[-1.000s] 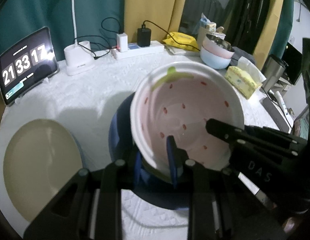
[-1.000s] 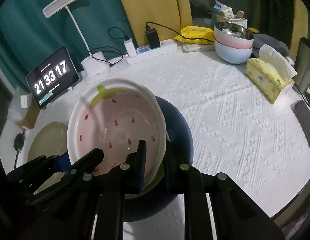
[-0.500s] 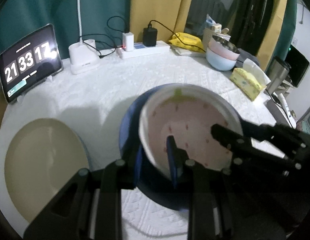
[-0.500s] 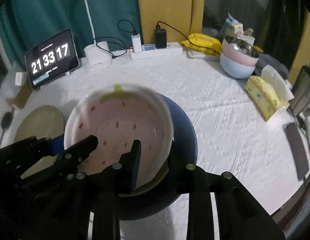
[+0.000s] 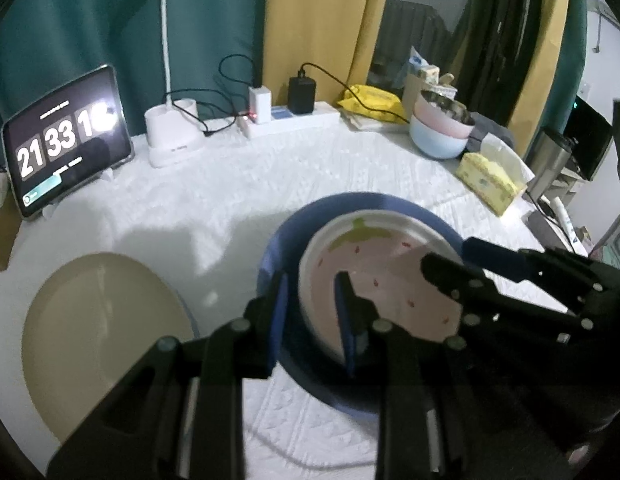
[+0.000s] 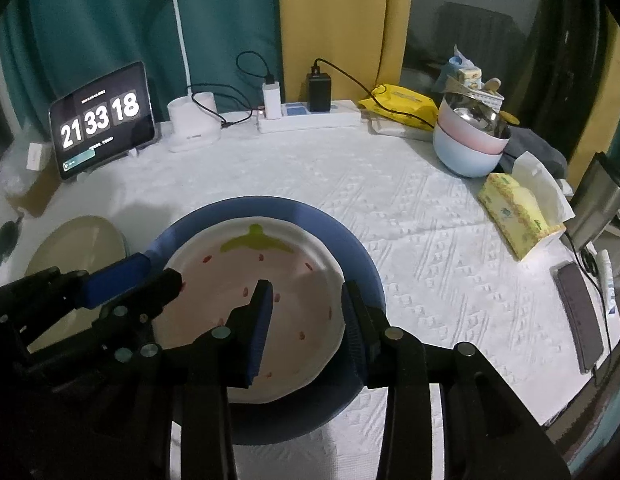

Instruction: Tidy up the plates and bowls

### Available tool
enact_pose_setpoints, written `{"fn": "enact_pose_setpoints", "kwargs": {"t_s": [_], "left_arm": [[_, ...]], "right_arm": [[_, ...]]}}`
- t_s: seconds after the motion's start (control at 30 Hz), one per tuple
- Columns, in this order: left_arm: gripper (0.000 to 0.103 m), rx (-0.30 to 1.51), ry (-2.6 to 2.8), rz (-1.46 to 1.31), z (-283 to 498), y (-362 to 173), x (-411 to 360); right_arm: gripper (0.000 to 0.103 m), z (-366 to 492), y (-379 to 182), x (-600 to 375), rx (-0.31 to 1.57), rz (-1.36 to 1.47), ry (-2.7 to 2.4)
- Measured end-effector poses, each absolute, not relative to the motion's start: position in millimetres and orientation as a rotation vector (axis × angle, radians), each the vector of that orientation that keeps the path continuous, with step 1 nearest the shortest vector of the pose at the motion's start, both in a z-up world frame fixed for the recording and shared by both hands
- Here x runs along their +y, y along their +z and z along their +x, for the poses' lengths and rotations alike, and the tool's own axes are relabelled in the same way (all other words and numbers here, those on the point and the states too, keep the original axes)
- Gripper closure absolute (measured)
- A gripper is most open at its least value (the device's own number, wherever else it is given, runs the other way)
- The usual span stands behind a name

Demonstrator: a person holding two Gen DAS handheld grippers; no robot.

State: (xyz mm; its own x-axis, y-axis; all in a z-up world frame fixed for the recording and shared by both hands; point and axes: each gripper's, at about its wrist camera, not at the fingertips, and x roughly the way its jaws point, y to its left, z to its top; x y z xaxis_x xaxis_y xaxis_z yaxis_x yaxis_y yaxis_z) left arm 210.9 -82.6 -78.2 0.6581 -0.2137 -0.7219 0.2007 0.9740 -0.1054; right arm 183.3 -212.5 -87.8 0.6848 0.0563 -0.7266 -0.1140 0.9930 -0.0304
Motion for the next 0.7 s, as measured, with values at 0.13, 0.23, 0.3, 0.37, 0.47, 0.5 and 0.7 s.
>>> {"fn": "enact_pose_setpoints", "kwargs": {"t_s": [0.13,0.23,0.3,0.37,0.47,0.5,0.7], "left_arm": [[0.077,0.816,-0.215,-0.022,211.9,-77.2,-76.2],[0.075,0.81,-0.201,-0.032,211.5,-76.8,-70.2],[0.075,0.805,-0.191,-0.034,211.5,-76.8,-66.6],[0.074,0.8,-0.19,-0.038,212.0,-78.0,-63.5],[0.072,0.807,-0.177,-0.039,213.6,-82.6,-60.2],[0.071,0.813,-0.171,-0.041,214.6,-84.5,-59.2],[0.069,0.826,-0.176,-0.052,216.0,-91.4,-56.3]], "right_arm": [[0.064,181.8,-83.5,-221.6,0.796,-0.055,0.082],[0.063,180.9,-79.2,-231.5,0.777,-0.042,0.071],[0.061,180.7,-76.5,-240.5,0.764,-0.028,0.065],[0.057,180.5,-74.8,-250.1,0.75,-0.007,0.063],[0.057,181.0,-74.2,-262.7,0.73,0.009,0.053],[0.057,181.2,-74.7,-266.6,0.727,0.016,0.052],[0.056,185.5,-84.8,-287.3,0.764,0.088,0.076]]}}
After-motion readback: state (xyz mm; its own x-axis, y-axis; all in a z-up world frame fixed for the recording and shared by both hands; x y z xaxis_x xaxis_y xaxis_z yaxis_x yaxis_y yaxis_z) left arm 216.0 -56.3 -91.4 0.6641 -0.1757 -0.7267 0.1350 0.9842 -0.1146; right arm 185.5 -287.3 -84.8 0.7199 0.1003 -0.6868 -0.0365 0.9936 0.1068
